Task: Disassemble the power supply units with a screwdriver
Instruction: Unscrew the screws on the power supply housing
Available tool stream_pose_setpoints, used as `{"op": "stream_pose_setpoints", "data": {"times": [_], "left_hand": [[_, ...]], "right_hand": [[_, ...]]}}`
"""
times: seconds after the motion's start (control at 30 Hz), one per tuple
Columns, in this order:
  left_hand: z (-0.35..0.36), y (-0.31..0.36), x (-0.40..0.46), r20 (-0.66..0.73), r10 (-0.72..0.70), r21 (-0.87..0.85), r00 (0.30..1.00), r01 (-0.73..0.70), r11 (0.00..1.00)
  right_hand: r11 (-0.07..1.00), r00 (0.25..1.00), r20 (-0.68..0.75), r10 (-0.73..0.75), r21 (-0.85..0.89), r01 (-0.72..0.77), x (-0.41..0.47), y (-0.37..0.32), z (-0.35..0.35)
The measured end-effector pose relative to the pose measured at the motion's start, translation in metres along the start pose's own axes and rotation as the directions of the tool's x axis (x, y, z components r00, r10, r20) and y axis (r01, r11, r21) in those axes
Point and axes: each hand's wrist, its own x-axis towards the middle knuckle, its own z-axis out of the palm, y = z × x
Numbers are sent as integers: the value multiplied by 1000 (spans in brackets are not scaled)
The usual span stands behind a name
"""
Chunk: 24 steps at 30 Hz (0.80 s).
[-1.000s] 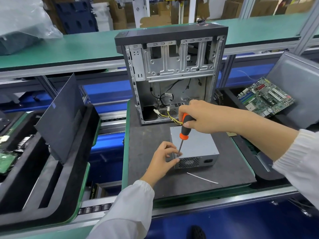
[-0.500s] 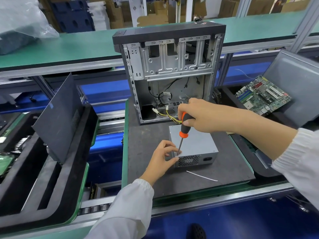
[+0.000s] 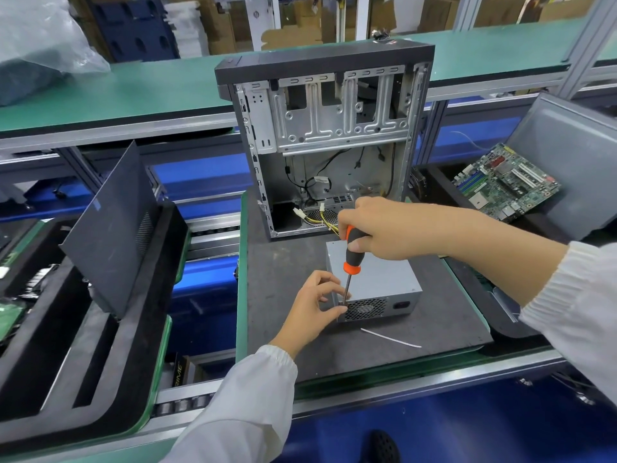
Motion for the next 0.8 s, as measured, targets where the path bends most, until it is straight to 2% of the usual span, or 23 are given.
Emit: {"op": "stream_pose_setpoints", "data": {"times": [0.1,0.27,0.4,0.8], "left_hand": [[0,-2,0,-5,13,-15,1000,-14,1000],[-2,-5,0,-4,43,-20,999,-44,999],[0,-7,2,-42,50,-25,998,-51,998],[1,-10,4,-37,40,-39,998,-42,998]], "right_hand": [[1000,1000,16,9,-5,-9,-2,-2,7],[1000,997,-73,1,2,-1,-8,-1,-8],[1000,998,-60,8,-17,-9,-7,-4,-9],[1000,997,-76,10,5,-10,-2,0,-2]]}}
